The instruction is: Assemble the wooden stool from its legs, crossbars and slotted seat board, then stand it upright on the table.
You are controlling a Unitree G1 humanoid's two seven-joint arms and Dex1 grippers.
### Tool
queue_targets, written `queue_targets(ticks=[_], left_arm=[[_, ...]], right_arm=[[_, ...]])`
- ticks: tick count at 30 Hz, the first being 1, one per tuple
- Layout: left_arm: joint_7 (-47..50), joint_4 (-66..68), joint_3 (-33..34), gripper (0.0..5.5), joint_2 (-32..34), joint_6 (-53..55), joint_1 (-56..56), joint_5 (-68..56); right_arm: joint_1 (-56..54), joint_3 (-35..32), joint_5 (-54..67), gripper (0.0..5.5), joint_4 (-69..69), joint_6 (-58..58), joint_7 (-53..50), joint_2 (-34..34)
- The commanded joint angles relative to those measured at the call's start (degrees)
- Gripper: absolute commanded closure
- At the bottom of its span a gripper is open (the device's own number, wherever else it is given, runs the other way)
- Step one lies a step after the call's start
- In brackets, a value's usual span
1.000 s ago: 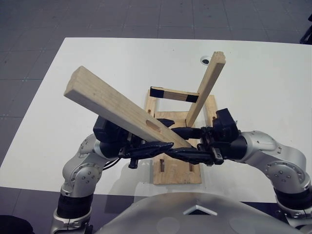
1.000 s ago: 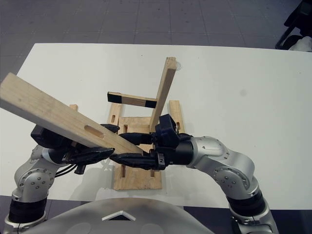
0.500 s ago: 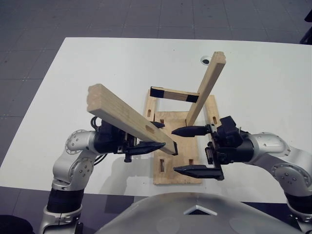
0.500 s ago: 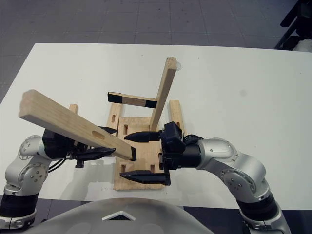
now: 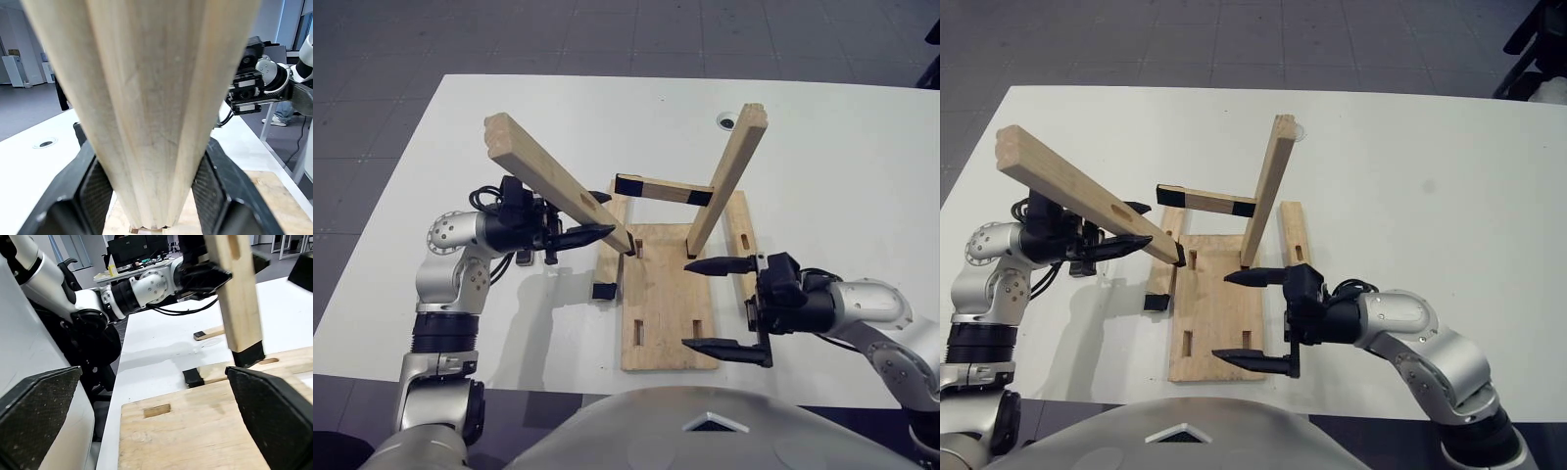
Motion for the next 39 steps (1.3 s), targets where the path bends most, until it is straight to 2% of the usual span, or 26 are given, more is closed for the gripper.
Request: queue_targets(ticks=[1,6,28,39], left_arm=[[-4.98,5.47,-1.58,3.45,-0.09,-1.54,-4.48,2.15],[-9.32,12.76,-2.53,3.45,-0.67,-3.34,-8.44,2.92],[-9.55,27.60,-3.40,3.45,-6.29,-10.04,-12.80,5.19],[-9.56,24.29,-8.10,3.45,-3.30,-8.82,-10.84,4.67]], right_arm=[[0.74,0.68,-1.79,0.00,0.02,-1.59,1.13,-0.68],[1.45,1.02,-2.81,0.00,0.28,-2.56,2.21,-0.95],[-0.49,2.17,-3.58,0.00,0.55,-2.01,2.74,-0.41],[-0.33,1.62,-3.28,0.00,0.03,-2.00,1.58,-0.18]])
